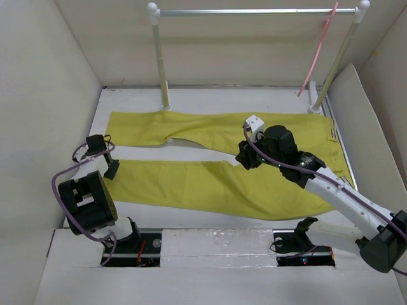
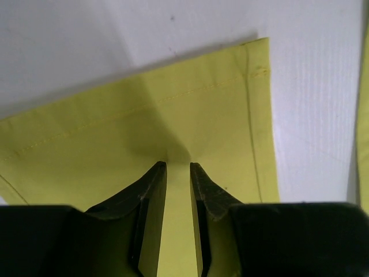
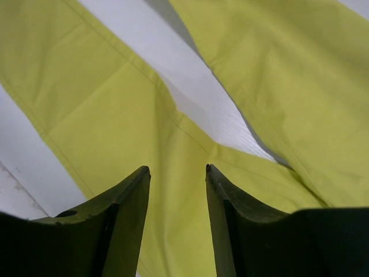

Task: Place the trousers on the hanger
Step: Flatten out the trousers at the center of the board.

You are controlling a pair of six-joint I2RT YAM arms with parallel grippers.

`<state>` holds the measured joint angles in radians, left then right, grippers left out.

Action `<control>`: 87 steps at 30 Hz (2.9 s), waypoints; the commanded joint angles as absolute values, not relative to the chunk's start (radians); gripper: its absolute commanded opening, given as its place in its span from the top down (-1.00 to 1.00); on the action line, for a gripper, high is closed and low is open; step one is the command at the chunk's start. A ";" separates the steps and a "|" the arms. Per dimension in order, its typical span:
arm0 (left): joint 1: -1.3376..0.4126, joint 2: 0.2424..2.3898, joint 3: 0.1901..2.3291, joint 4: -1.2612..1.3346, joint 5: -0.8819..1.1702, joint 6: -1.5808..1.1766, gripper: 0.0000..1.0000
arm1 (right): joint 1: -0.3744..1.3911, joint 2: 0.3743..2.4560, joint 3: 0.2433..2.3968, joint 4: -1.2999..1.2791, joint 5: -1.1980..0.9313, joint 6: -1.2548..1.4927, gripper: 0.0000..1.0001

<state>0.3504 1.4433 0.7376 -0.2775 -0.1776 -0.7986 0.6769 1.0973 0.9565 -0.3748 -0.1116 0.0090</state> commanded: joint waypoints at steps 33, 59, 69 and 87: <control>0.225 1.609 0.877 -0.368 -0.412 -0.742 1.00 | 0.678 1.049 0.972 -0.449 -0.219 -0.044 -0.16; 0.532 1.261 0.683 -0.465 -0.290 -0.830 -0.23 | 0.611 0.911 0.838 -0.528 -0.311 -0.009 0.98; 0.626 1.370 0.661 -0.352 -0.288 -0.805 0.14 | 0.600 0.798 0.761 -0.572 -0.244 0.044 0.06; 0.443 1.028 0.819 -0.327 -0.169 -0.692 1.00 | 0.032 0.854 0.705 -0.839 0.084 0.313 -0.24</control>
<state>0.4873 1.1110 0.7830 -0.3389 -0.1837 -0.6968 0.0780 0.8051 0.6849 -0.7868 -0.0189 0.2379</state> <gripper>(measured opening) 0.007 0.630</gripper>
